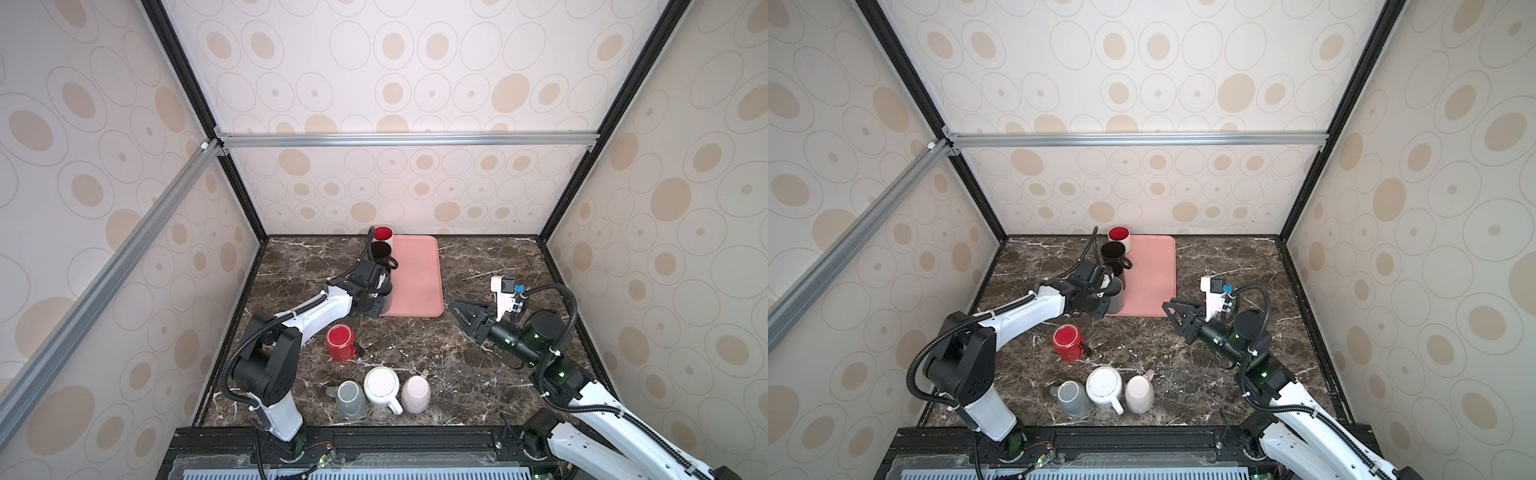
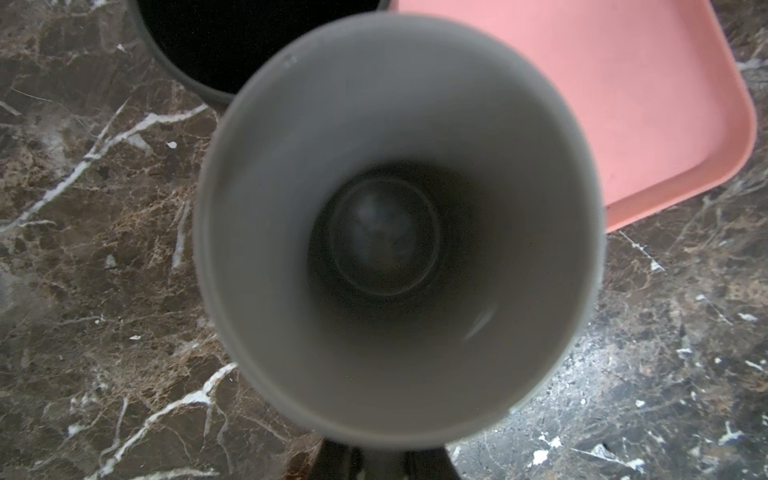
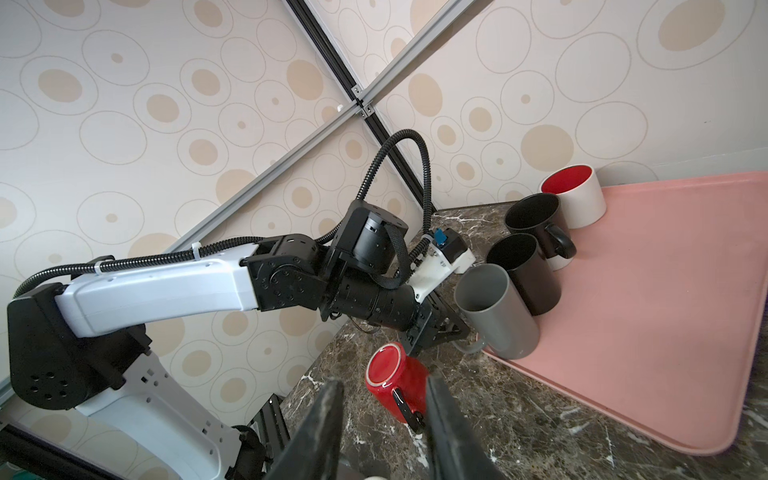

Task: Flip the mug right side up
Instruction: 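Lower the grey mug onto the tray edge beside the black mugs and release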

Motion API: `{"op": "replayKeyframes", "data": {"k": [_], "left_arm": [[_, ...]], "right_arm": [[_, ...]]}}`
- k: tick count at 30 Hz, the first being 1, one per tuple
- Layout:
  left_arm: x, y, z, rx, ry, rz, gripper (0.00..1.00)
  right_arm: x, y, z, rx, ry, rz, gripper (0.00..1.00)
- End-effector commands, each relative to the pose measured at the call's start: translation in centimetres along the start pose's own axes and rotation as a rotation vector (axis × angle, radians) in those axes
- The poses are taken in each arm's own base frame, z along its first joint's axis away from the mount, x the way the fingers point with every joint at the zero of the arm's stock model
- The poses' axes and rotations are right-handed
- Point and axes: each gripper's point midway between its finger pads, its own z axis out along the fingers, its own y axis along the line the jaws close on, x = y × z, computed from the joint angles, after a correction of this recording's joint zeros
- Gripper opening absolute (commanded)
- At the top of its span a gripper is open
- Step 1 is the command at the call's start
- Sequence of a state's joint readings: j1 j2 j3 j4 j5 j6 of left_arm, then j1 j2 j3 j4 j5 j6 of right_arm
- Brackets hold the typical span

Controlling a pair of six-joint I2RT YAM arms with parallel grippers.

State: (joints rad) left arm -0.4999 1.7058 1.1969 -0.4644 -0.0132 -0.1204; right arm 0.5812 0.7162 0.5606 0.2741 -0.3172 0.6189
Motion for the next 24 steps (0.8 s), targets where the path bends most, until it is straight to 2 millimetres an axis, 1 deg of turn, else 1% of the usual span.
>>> {"op": "replayKeyframes", "data": {"k": [1, 3, 7, 12, 15, 16, 17, 21, 24], "left_arm": [[-2.6, 1.3, -1.1, -0.056, -0.075, -0.012, 0.29], [-2.8, 1.6, -1.4, -0.071, -0.088, -0.021, 0.32], [-2.9, 2.3, -2.3, -0.105, -0.104, -0.032, 0.37], [-3.2, 2.8, -4.1, -0.121, -0.149, -0.054, 0.42], [-4.1, 2.5, -6.4, -0.09, -0.223, -0.084, 0.48], [-4.6, 2.4, -7.3, -0.077, -0.257, -0.101, 0.51], [-5.1, 2.3, -8.6, -0.061, -0.3, -0.117, 0.52], [-6.8, 1.9, -12.7, 0.003, -0.445, -0.179, 0.62], [-7.6, 1.0, -15.5, 0.089, -0.552, -0.217, 0.69]], "right_arm": [[-0.3, 0.0, -0.3, -0.002, -0.015, -0.011, 0.38], [-0.2, 0.0, -0.4, 0.001, -0.012, -0.009, 0.41], [-0.1, -0.2, -0.4, 0.009, -0.007, -0.003, 0.48], [0.4, -0.5, -0.4, 0.021, 0.017, 0.002, 0.54], [1.1, -1.1, -0.3, 0.044, 0.045, 0.009, 0.57], [1.3, -1.3, -0.2, 0.053, 0.053, 0.011, 0.58], [1.5, -1.5, -0.2, 0.06, 0.06, 0.011, 0.58], [2.6, -2.2, 0.0, 0.085, 0.111, 0.016, 0.59], [3.8, -2.1, 0.4, 0.061, 0.177, 0.004, 0.61]]}}
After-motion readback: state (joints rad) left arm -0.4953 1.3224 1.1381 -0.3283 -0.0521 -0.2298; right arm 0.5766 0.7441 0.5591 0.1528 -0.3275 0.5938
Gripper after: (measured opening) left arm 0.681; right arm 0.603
